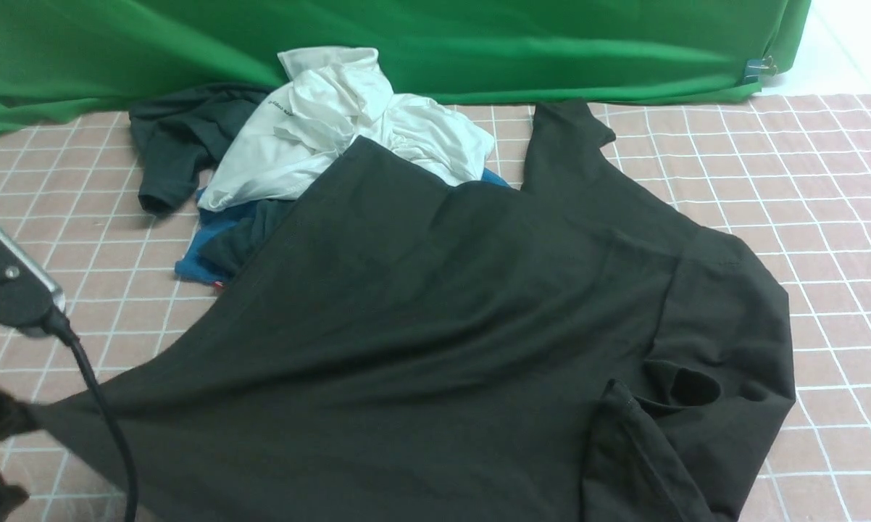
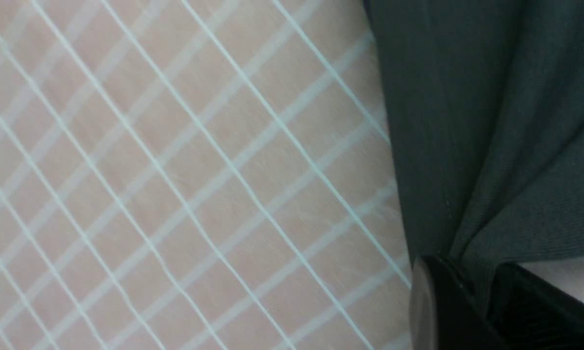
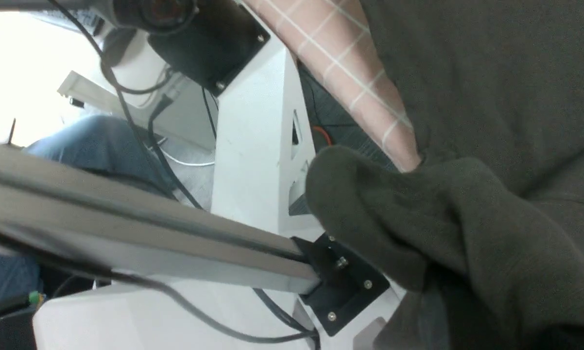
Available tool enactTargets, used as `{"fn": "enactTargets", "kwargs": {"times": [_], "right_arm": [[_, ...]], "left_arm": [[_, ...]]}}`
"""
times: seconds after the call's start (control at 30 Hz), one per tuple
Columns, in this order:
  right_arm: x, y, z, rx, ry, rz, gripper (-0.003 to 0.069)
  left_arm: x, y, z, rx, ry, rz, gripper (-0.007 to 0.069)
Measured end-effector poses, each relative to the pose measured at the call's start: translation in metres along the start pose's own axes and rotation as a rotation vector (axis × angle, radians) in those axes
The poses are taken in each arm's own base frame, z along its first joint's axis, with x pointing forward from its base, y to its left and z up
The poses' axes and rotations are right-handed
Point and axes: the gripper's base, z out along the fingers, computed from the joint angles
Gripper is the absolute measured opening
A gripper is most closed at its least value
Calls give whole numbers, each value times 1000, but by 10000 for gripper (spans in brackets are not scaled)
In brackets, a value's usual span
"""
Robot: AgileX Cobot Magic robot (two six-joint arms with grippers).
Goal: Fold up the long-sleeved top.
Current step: Spread the long sleeves with your arms and place them on the tabletop
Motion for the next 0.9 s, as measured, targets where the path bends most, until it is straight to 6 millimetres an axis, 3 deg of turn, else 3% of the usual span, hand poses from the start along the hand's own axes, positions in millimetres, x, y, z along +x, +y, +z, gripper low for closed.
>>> {"fn": "enactTargets", "kwargs": {"times": [0.2, 0.33, 0.6, 0.67, 0.8, 0.9], "right_arm": [[-11, -13, 12, 46, 49, 45, 68], [-12, -34, 25, 153, 180, 129, 68], [-35, -75, 59, 289, 209, 208, 99], [-37, -84, 66, 313, 239, 215, 139], [-47, -109, 79, 442, 274, 176, 367], [-69, -112, 76, 499, 239, 177, 517]], "left_arm": [[-5, 3, 0, -33, -55, 1, 13], [-4, 2, 0, -20, -40, -1, 13], [-5, 3, 0, -28, -57, -2, 13], [-5, 3, 0, -28, -57, -2, 13], [-5, 3, 0, -29, -59, -2, 13], [-5, 3, 0, -29, -59, -2, 13]]}}
